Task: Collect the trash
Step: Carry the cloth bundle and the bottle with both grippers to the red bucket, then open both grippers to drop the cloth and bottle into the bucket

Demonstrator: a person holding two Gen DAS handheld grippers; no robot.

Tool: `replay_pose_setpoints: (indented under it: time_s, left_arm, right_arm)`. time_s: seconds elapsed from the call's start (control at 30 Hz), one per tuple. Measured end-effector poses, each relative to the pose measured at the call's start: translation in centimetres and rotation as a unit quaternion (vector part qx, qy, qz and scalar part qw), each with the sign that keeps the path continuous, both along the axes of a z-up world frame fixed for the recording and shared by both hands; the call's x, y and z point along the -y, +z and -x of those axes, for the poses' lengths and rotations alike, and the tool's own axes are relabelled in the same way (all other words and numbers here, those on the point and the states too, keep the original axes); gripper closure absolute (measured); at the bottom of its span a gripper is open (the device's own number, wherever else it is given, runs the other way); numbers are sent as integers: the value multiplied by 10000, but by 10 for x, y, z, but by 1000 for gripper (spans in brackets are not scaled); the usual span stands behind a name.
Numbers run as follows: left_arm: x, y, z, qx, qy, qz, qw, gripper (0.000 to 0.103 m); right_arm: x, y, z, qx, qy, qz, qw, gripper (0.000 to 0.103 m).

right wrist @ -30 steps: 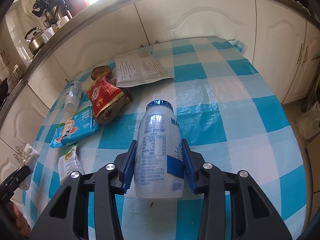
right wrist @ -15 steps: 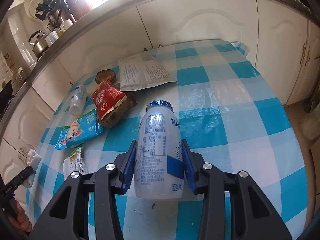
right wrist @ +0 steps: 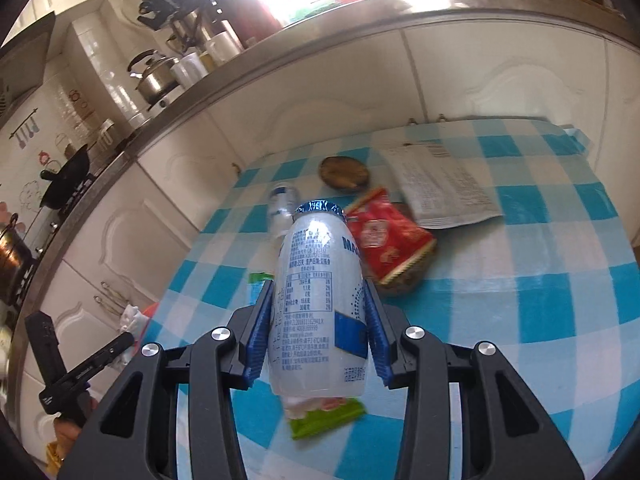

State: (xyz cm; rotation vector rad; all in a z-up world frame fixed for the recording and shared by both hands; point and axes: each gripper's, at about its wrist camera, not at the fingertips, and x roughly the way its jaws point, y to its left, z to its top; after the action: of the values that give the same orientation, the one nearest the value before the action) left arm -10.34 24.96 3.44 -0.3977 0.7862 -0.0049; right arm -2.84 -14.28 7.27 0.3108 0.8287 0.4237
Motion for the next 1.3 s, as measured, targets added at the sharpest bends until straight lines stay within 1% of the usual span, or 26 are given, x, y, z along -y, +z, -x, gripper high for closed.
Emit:
replay_pose_setpoints:
  time_s: [0.1, 0.17, 0.23, 0.27, 0.33, 0.4, 0.5, 0.63, 0.77, 0.83, 1.0, 1.13, 1.3]
  left_arm:
    - [-25, -1, 6, -30, 360, 4, 9993, 60]
    - [-45, -2, 11, -63, 627, 40, 9980, 60]
    - [-63, -4, 15, -114, 883, 59, 9960, 60]
    - [-73, -5, 17, -146, 1062, 37, 9942, 60]
    - [-89, -6, 21, -180, 1273, 72, 9917, 60]
    - [-104, -10, 25, -221, 1476, 167, 9887, 60]
    - [-119, -16, 28, -281, 1683, 165, 9852, 60]
    - [-132, -29, 30, -397, 1802, 258, 9825, 60]
    - [-136, -44, 27, -581, 1863, 216, 9805, 60]
    - [-139, -51, 26, -684, 1874, 265, 9795, 60]
    - [-139, -65, 23, -843, 1849, 278, 9788, 60]
    - [-139, -75, 19, -1004, 1805, 272, 9781, 60]
    - [-138, -84, 17, -1142, 1769, 241, 9773, 59]
  right_arm:
    - [-41, 5, -6, -76, 528, -160, 9984, 59]
    - [-70, 7, -9, -173, 909, -324, 9952, 59]
    - [-99, 7, -13, -289, 1286, -464, 9902, 59]
    - [-117, 7, -14, -368, 1494, -525, 9867, 59]
    - [-149, 7, -14, -462, 1865, -602, 9795, 59]
    - [-184, 8, -13, -480, 2236, -549, 9720, 59]
    - [-229, 6, -10, -562, 2661, -475, 9611, 59]
    - [-285, -4, -6, -689, 3113, -206, 9476, 59]
    - [-329, -17, -3, -837, 3422, 96, 9359, 59]
    - [-346, -25, -2, -876, 3494, 277, 9325, 59]
    - [-366, -43, -2, -973, 3574, 568, 9271, 59]
    - [-372, -51, -3, -1043, 3646, 629, 9232, 59]
    - [-378, -58, -5, -1037, 3632, 709, 9232, 58]
